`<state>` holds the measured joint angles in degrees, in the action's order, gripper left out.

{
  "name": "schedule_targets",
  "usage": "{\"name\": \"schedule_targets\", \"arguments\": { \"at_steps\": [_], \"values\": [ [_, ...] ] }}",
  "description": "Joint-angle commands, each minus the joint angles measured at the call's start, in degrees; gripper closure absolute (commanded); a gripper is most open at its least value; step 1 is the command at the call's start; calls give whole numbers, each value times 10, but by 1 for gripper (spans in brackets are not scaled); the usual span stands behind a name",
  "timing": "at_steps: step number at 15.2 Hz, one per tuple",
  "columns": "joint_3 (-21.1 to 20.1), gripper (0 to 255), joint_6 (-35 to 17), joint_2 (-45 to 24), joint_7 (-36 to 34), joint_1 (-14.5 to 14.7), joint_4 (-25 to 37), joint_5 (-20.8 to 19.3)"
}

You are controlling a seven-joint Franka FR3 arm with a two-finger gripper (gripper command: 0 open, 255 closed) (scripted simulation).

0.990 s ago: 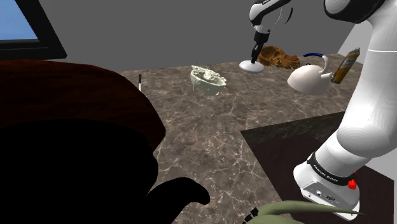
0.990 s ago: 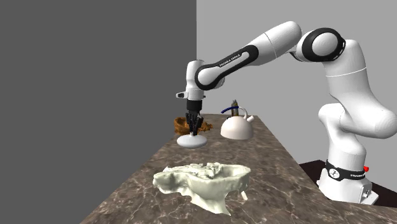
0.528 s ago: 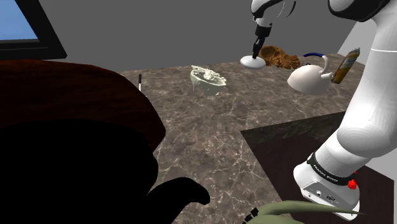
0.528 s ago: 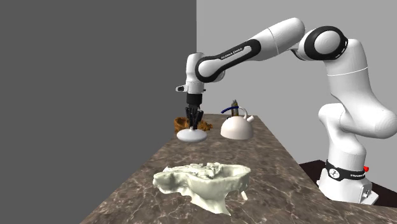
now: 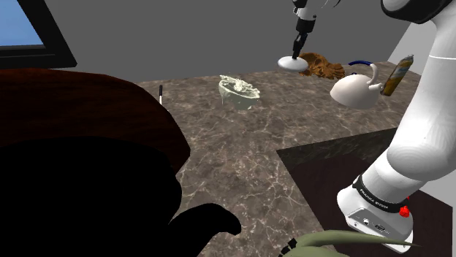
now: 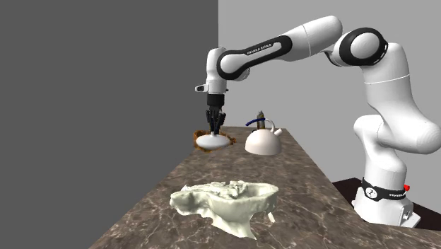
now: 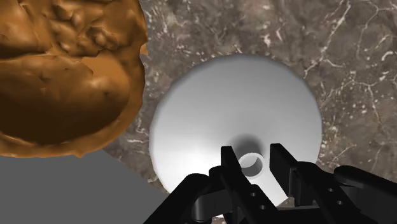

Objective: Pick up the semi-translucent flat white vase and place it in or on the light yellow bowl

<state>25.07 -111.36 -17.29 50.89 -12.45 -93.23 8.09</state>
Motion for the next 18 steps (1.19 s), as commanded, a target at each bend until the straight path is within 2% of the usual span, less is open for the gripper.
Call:
{"name": "schedule_targets", "arguments": {
  "at_steps": [1, 18],
  "values": [
    [1, 255, 14, 4, -2, 1, 10, -2],
    [5, 255, 140, 3, -7, -8, 138, -4]
  ]
}}
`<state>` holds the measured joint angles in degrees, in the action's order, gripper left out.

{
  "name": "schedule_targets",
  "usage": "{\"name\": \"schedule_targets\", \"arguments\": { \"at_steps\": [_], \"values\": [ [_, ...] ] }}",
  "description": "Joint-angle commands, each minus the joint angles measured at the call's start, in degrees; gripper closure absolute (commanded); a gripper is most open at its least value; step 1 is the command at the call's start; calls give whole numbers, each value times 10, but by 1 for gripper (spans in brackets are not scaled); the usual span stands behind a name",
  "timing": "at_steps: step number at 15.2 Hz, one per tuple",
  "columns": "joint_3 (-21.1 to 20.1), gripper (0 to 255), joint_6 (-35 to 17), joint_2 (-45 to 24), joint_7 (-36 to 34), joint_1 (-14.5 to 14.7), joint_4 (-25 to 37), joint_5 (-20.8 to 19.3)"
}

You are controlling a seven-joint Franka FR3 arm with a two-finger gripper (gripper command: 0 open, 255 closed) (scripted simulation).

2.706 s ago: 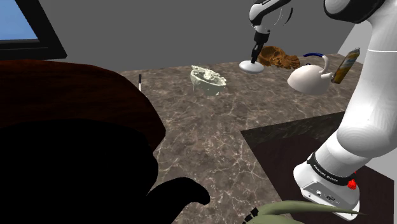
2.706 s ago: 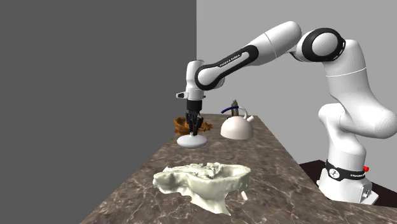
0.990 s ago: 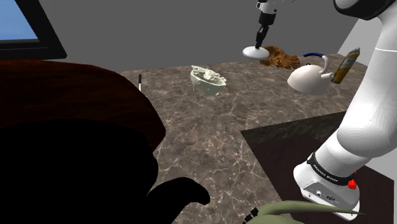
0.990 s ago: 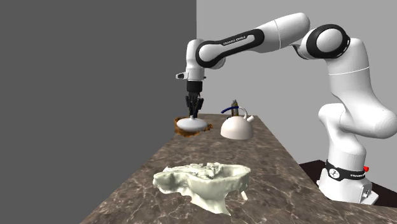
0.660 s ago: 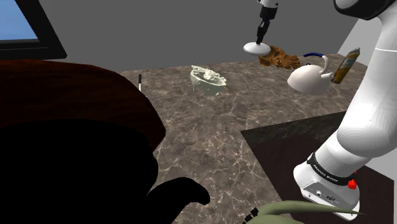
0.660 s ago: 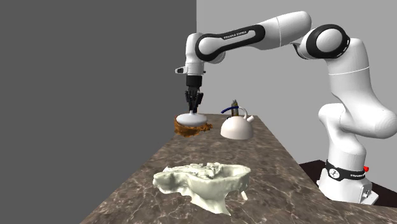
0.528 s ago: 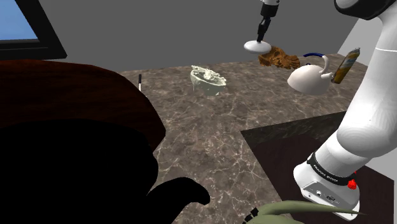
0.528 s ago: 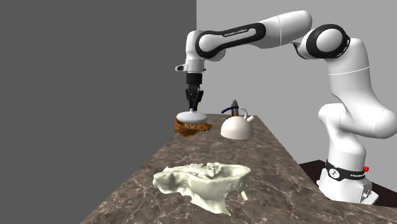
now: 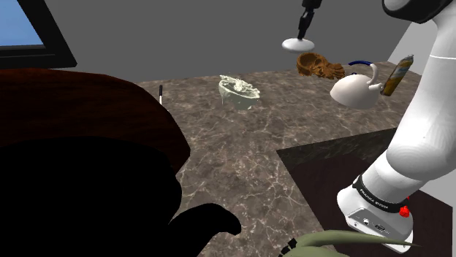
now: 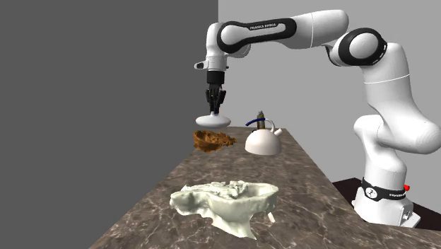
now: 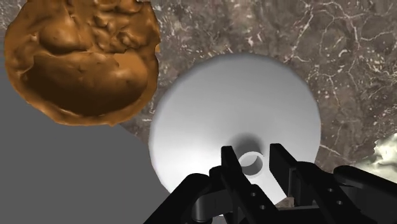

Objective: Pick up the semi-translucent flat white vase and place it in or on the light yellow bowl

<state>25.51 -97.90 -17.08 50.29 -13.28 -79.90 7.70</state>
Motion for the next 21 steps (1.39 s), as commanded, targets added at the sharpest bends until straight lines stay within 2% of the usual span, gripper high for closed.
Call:
{"name": "schedule_targets", "arguments": {
  "at_steps": [1, 11, 21],
  "values": [
    [-3, 255, 4, 10, -14, 11, -4, -6],
    [-47, 255, 8, 69, -149, 104, -51, -43],
    [-97, 255, 37, 64, -277, 181, -16, -56]
  ]
}}
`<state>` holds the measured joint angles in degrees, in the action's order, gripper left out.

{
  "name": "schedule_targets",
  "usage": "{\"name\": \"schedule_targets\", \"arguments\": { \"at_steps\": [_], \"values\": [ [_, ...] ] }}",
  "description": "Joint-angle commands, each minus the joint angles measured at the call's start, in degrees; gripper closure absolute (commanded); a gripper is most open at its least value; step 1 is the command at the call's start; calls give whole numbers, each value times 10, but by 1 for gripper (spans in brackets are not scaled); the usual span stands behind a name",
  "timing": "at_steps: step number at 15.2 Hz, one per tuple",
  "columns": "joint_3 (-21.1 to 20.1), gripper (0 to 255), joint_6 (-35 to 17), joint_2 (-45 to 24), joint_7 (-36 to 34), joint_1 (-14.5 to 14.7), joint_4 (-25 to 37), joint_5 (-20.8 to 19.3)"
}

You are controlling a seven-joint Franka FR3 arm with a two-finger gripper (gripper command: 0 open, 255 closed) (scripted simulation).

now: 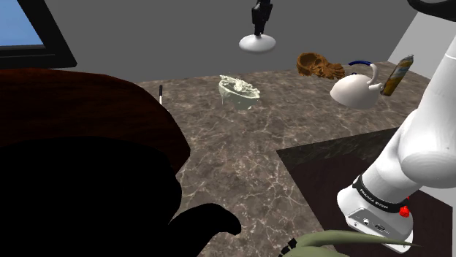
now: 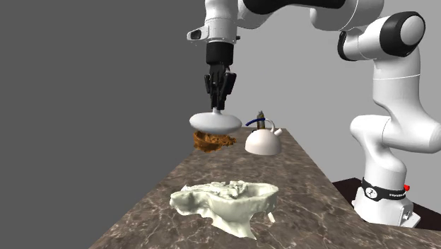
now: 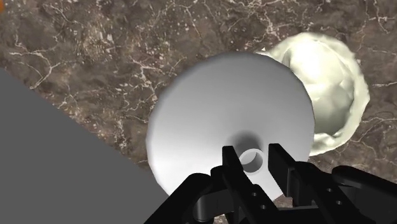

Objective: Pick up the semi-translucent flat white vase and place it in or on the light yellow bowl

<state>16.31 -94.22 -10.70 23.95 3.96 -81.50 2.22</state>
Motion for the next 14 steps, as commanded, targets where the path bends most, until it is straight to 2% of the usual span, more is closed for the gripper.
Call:
{"name": "schedule_targets", "arguments": {
  "at_steps": [1, 5, 14],
  "values": [
    [-10, 255, 5, -3, -26, 15, 8, -2],
    [-28, 255, 24, -26, -73, 42, 50, -2],
    [-29, 255, -52, -10, -75, 46, -42, -6]
  ]
}}
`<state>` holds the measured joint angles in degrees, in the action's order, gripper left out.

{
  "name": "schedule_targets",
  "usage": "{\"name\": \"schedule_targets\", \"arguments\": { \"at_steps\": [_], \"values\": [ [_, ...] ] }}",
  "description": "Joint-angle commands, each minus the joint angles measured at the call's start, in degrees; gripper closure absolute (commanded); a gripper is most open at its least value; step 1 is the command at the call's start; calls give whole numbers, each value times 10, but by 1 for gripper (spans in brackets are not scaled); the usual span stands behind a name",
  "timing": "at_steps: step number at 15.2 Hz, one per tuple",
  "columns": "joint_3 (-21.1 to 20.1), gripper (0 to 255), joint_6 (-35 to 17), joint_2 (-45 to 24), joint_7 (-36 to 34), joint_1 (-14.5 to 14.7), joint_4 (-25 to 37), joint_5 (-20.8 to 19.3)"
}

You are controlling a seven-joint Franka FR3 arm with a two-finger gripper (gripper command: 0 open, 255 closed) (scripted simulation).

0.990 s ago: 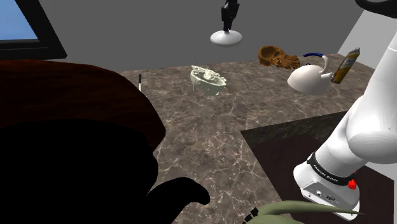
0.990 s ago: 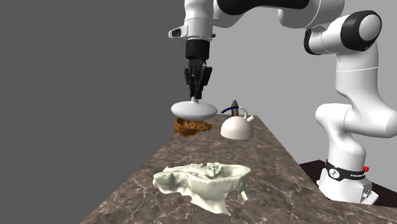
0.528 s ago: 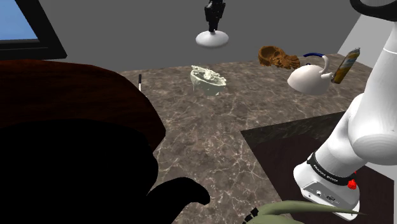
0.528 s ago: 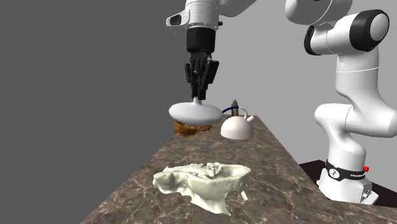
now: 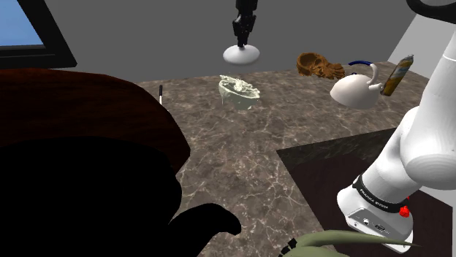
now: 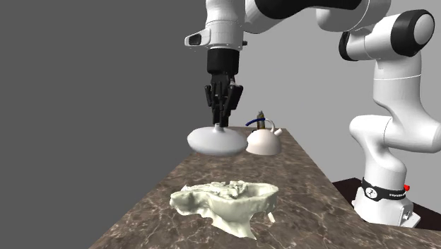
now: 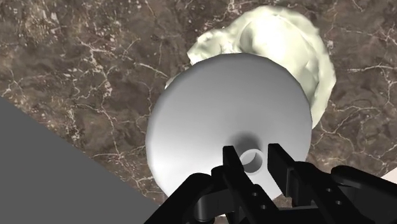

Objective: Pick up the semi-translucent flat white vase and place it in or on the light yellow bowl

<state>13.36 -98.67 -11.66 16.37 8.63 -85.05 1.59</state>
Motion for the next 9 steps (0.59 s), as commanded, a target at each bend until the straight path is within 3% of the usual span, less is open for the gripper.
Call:
{"name": "schedule_targets", "arguments": {
  "at_steps": [1, 9],
  "values": [
    [0, 255, -16, 1, 0, 0, -16, 0],
    [-1, 255, -78, 2, 0, 2, -80, 0]
  ]
}}
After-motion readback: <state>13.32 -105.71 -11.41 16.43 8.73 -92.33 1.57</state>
